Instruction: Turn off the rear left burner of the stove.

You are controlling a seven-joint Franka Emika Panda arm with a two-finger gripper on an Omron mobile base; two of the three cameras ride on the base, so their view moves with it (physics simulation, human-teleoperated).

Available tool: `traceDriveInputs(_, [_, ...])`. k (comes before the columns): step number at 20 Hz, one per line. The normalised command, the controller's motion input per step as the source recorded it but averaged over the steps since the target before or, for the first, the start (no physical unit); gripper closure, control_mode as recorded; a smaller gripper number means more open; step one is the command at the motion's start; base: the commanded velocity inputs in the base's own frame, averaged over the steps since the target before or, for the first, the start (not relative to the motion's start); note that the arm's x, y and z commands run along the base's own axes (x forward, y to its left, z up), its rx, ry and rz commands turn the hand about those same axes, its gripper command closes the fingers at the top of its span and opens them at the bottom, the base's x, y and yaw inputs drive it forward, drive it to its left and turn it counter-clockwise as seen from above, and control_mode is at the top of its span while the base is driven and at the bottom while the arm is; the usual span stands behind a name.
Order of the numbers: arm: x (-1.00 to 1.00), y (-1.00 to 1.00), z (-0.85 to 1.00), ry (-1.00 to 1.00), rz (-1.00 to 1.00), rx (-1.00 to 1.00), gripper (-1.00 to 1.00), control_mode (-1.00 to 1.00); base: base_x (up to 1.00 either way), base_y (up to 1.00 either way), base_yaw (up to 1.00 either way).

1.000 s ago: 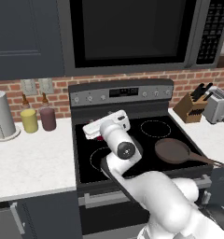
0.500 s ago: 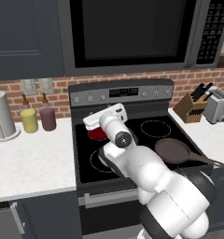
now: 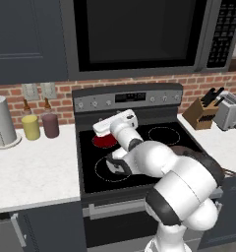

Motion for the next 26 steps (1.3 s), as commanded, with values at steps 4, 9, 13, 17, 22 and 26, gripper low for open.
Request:
traceDriveInputs(4, [0.27, -0.01, 0.0, 0.0, 0.0, 0.0, -1.0, -1.0, 0.0, 0.0, 0.0])
traceDriveInputs(9, [0.21, 0.0, 0.0, -0.01, 0.0, 0.0, -1.0, -1.0, 0.0, 0.0, 0.0])
traceDriveInputs(13, [0.13, 0.0, 0.0, -0.11, 0.0, -0.02, -1.0, -1.0, 0.0, 0.0, 0.0])
traceDriveInputs(17, [0.23, -0.03, 0.0, -0.06, 0.0, 0.0, -1.0, -1.0, 0.0, 0.0, 0.0])
traceDriveInputs(22, [0.25, 0.0, 0.0, -0.01, 0.0, 0.0, -1.0, -1.0, 0.0, 0.0, 0.0])
traceDriveInputs(26, [0.08, -0.13, -0.13, -0.01, 0.02, 0.0, -1.0, -1.0, 0.0, 0.0, 0.0])
